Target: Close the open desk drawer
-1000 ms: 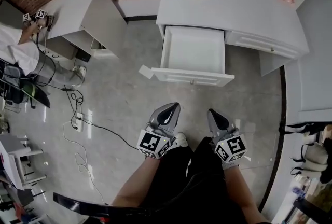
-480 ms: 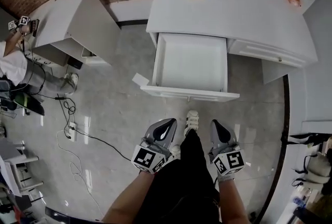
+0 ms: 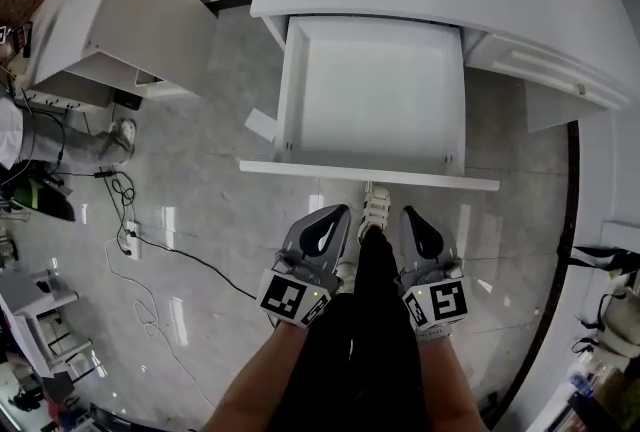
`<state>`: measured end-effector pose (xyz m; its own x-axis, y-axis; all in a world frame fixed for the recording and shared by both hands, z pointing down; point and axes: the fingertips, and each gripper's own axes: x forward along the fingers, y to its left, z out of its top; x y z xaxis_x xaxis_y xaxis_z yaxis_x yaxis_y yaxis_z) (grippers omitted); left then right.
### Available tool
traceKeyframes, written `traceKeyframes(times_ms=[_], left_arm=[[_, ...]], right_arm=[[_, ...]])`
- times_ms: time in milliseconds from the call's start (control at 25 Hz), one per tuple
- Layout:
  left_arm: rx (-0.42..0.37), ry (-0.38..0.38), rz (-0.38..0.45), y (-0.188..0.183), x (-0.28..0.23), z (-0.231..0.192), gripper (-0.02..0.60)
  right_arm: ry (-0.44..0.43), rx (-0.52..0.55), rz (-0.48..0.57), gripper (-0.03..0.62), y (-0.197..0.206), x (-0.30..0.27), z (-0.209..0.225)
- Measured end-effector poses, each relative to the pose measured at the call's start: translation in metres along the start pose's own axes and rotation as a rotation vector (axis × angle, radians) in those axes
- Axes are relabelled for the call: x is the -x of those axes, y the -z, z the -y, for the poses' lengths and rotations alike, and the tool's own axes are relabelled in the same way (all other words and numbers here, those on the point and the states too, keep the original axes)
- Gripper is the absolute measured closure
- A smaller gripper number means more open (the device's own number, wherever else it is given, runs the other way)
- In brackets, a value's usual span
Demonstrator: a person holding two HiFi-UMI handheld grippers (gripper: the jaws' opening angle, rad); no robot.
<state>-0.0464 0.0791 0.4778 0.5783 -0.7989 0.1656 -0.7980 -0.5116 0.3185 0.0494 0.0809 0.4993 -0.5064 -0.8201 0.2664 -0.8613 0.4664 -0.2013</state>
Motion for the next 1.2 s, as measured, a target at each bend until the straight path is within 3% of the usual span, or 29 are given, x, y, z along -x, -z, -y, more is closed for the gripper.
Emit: traceKeyframes(times_ms=[280, 1200], left_arm=[[-0.010, -0.005, -0.002, 0.014, -0.026, -0.020, 0.583], [-0.002, -0.040, 0.002, 0.001, -0.065, -0.043, 0.583]], right_arm=[[0.066, -0.059, 0.032, 0.594, 0.006, -0.019, 0.024], [0.092, -0.139, 0.039, 0.592, -0.014, -0.053, 0.047]])
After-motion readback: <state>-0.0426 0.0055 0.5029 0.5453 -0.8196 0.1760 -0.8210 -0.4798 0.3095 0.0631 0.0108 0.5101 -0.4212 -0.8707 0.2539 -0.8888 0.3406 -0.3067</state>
